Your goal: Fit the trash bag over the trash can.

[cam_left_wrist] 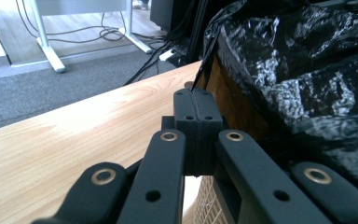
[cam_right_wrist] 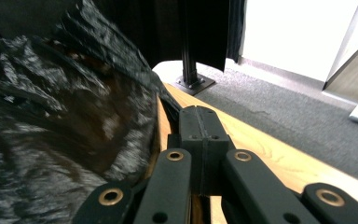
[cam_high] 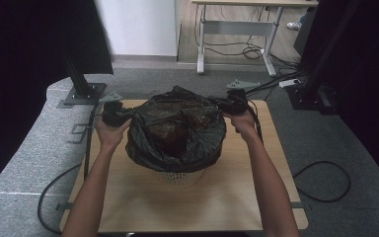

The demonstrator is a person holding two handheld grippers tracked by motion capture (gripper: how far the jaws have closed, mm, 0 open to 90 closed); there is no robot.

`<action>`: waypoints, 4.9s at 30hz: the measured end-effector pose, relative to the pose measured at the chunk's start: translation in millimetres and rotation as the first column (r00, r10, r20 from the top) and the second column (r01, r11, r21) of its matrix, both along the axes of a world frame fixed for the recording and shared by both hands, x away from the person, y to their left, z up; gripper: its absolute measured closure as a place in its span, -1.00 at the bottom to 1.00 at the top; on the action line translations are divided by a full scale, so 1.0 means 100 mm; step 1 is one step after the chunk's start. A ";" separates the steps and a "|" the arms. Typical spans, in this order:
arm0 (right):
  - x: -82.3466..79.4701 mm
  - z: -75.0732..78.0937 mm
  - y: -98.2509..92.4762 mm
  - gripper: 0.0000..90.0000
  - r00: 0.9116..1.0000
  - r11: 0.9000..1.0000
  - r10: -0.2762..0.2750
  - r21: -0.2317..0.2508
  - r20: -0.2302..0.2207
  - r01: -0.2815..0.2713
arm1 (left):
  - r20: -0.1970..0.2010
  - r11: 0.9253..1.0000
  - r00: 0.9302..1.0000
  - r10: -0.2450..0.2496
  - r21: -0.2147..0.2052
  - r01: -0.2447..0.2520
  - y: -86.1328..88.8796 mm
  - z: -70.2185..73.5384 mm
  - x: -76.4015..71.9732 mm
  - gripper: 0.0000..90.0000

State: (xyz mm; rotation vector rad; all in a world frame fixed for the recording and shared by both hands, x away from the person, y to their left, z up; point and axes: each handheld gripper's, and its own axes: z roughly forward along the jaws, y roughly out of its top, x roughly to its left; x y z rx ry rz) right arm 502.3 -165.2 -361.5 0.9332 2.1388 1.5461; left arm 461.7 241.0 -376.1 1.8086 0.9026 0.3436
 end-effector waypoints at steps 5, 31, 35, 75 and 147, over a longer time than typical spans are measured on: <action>0.06 -0.17 0.02 0.98 0.999 1.000 0.008 -0.003 -0.041 -0.008 | -0.023 1.000 1.000 -0.005 -0.003 0.004 -0.01 -0.03 0.03 1.00; -0.55 -0.41 -0.54 0.24 0.971 0.971 -0.222 0.077 -0.088 0.228 | 0.007 1.000 1.000 -0.025 -0.010 0.025 0.23 -0.10 -0.40 1.00; -0.88 -0.40 -0.56 0.15 0.987 0.986 -0.141 0.078 -0.072 0.146 | 0.026 0.999 0.999 -0.032 -0.018 0.033 0.24 -0.12 -0.52 1.00; -2.15 -0.32 0.11 0.40 0.989 0.999 -0.023 0.052 0.145 0.016 | 0.057 0.993 0.993 -0.105 -0.052 0.108 0.21 -0.17 -1.06 1.00; -2.12 -0.30 0.02 0.90 0.981 0.998 0.051 0.025 0.187 -0.056 | 0.095 0.984 0.986 -0.139 -0.099 0.148 0.26 -0.34 -1.35 1.00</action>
